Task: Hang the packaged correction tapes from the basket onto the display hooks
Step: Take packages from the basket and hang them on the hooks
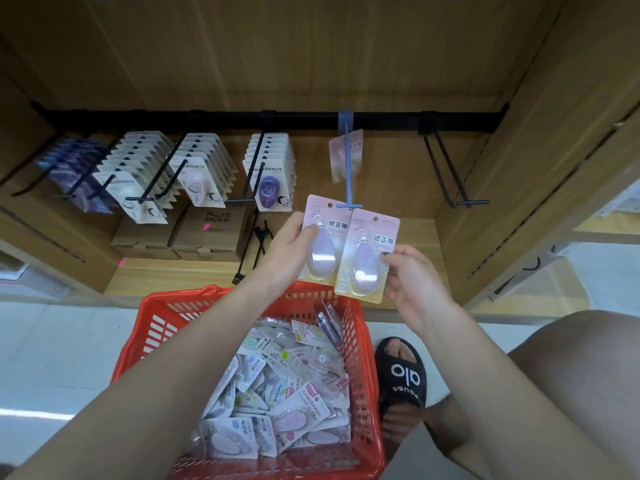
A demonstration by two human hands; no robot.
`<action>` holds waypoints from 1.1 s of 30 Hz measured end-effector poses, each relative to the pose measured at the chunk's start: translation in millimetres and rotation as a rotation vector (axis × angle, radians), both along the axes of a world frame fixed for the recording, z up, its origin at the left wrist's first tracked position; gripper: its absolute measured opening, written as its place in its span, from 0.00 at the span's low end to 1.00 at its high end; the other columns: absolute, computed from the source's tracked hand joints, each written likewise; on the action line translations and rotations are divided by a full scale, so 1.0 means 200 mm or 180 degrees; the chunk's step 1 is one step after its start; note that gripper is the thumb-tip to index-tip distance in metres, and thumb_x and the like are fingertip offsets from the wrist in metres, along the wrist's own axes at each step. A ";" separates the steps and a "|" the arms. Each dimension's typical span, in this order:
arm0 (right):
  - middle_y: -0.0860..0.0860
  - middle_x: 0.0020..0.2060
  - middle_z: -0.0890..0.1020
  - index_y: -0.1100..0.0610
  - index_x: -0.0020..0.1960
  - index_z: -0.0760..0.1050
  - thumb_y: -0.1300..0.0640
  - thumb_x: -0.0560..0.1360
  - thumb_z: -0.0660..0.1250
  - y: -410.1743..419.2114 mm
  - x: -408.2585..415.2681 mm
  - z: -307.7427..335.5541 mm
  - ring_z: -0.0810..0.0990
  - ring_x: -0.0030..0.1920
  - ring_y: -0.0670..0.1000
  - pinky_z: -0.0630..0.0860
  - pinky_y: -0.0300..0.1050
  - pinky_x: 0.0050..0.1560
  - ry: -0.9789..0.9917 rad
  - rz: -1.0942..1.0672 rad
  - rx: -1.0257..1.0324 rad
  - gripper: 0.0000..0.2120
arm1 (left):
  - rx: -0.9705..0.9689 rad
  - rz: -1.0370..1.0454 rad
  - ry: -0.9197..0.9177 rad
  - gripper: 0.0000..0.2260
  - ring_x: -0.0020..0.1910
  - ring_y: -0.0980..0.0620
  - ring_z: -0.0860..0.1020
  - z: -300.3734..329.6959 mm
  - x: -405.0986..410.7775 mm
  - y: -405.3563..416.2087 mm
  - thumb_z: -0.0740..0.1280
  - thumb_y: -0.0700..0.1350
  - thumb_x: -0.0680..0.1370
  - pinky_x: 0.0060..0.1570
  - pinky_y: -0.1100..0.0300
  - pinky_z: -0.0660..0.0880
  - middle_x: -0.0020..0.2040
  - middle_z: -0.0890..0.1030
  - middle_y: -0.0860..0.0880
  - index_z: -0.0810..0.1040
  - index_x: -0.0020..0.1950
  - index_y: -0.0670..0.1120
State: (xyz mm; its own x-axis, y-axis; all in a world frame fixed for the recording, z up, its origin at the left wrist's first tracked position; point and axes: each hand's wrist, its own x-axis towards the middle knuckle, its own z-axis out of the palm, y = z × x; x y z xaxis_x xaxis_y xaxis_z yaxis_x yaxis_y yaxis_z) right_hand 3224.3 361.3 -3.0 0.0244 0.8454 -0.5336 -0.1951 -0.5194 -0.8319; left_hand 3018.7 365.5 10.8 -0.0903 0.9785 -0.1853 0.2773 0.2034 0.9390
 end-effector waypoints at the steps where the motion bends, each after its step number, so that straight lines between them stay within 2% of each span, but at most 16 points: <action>1: 0.59 0.60 0.85 0.56 0.54 0.78 0.64 0.82 0.63 -0.01 0.01 0.00 0.83 0.55 0.60 0.77 0.58 0.58 -0.0027 -0.0081 0.0028 0.07 | 0.0056 -0.0116 0.0061 0.09 0.50 0.68 0.78 0.01 0.00 0.00 0.59 0.52 0.83 0.52 0.61 0.71 0.54 0.82 0.61 0.78 0.56 0.61; 3: 0.57 0.57 0.86 0.55 0.53 0.78 0.63 0.82 0.62 -0.01 0.01 0.02 0.82 0.53 0.58 0.75 0.57 0.54 -0.0022 -0.0200 0.0105 0.07 | 0.0187 -0.0357 0.0202 0.08 0.51 0.59 0.79 0.02 0.00 0.01 0.60 0.52 0.84 0.54 0.56 0.72 0.56 0.82 0.52 0.78 0.58 0.56; 6: 0.57 0.55 0.87 0.55 0.50 0.78 0.64 0.81 0.62 -0.01 0.02 0.04 0.81 0.51 0.56 0.73 0.55 0.53 0.0082 -0.0305 0.0179 0.08 | 0.0314 -0.0689 0.0454 0.07 0.51 0.52 0.79 0.02 0.00 0.00 0.60 0.49 0.86 0.54 0.50 0.75 0.51 0.83 0.53 0.77 0.58 0.53; 7: 0.58 0.55 0.87 0.55 0.50 0.77 0.64 0.81 0.62 -0.01 0.02 0.05 0.80 0.51 0.56 0.72 0.55 0.53 0.0101 -0.0337 0.0178 0.07 | 0.0345 -0.0748 0.0528 0.06 0.48 0.52 0.78 0.02 0.01 -0.01 0.60 0.50 0.86 0.51 0.49 0.75 0.47 0.82 0.56 0.77 0.57 0.54; 9: 0.59 0.56 0.86 0.56 0.50 0.77 0.64 0.80 0.63 -0.01 0.01 0.05 0.79 0.51 0.56 0.70 0.54 0.53 0.0112 -0.0396 0.0171 0.06 | 0.0377 -0.0774 0.0563 0.06 0.43 0.58 0.76 0.02 0.01 -0.01 0.60 0.50 0.86 0.47 0.53 0.72 0.42 0.80 0.62 0.76 0.56 0.56; 11: 0.61 0.60 0.84 0.56 0.52 0.77 0.64 0.79 0.64 -0.02 0.01 0.06 0.78 0.51 0.56 0.69 0.54 0.53 0.0103 -0.0440 0.0145 0.06 | 0.0357 -0.0745 0.0480 0.06 0.49 0.60 0.80 0.02 0.02 0.01 0.61 0.50 0.86 0.52 0.56 0.75 0.48 0.83 0.63 0.77 0.59 0.57; 14: 0.61 0.60 0.84 0.58 0.53 0.78 0.63 0.78 0.66 -0.02 -0.01 0.06 0.78 0.50 0.54 0.69 0.53 0.53 -0.0016 -0.0431 0.0148 0.05 | 0.0182 -0.0615 0.0395 0.07 0.60 0.53 0.80 0.02 0.05 0.06 0.61 0.49 0.86 0.65 0.51 0.75 0.56 0.84 0.57 0.77 0.58 0.60; 16: 0.60 0.56 0.86 0.60 0.53 0.78 0.62 0.78 0.67 -0.02 -0.01 0.06 0.78 0.49 0.53 0.70 0.51 0.51 -0.0169 -0.0381 0.0210 0.05 | 0.0068 -0.0551 0.0388 0.07 0.60 0.54 0.80 0.01 0.06 0.09 0.62 0.48 0.86 0.67 0.50 0.75 0.57 0.83 0.57 0.76 0.58 0.60; 19: 0.52 0.44 0.85 0.56 0.48 0.78 0.62 0.78 0.68 -0.02 -0.03 0.06 0.78 0.42 0.50 0.70 0.45 0.43 -0.0349 -0.0240 0.0422 0.02 | -0.0024 -0.0481 0.0300 0.08 0.59 0.57 0.81 -0.01 0.06 0.11 0.62 0.47 0.86 0.64 0.51 0.76 0.57 0.83 0.57 0.76 0.58 0.60; 22: 0.52 0.45 0.84 0.58 0.49 0.80 0.62 0.79 0.68 -0.01 -0.07 0.07 0.79 0.43 0.50 0.72 0.47 0.46 -0.0466 -0.0151 0.0533 0.02 | -0.0072 -0.0480 0.0256 0.06 0.57 0.59 0.81 -0.01 0.07 0.12 0.63 0.51 0.85 0.60 0.54 0.77 0.55 0.84 0.60 0.77 0.58 0.62; 26: 0.50 0.43 0.84 0.58 0.49 0.80 0.62 0.79 0.68 0.02 -0.10 0.07 0.79 0.41 0.48 0.72 0.45 0.45 -0.0488 -0.0146 0.0547 0.02 | -0.0162 -0.0466 -0.0012 0.08 0.62 0.52 0.81 -0.03 0.06 0.13 0.66 0.54 0.84 0.69 0.44 0.75 0.58 0.85 0.55 0.79 0.63 0.58; 29: 0.49 0.40 0.83 0.56 0.48 0.80 0.62 0.80 0.68 0.04 -0.11 0.06 0.78 0.39 0.47 0.72 0.42 0.41 -0.0463 -0.0140 0.0558 0.03 | -0.0156 -0.0448 -0.0155 0.10 0.62 0.46 0.82 -0.06 0.05 0.12 0.66 0.54 0.83 0.68 0.38 0.74 0.58 0.86 0.52 0.80 0.63 0.56; 33: 0.48 0.37 0.82 0.55 0.46 0.79 0.62 0.79 0.68 0.05 -0.13 0.05 0.77 0.34 0.44 0.71 0.36 0.34 -0.0475 -0.0156 0.0561 0.05 | -0.0077 -0.0440 -0.0205 0.10 0.61 0.44 0.82 -0.08 0.04 0.12 0.66 0.54 0.83 0.68 0.36 0.74 0.56 0.87 0.52 0.80 0.63 0.56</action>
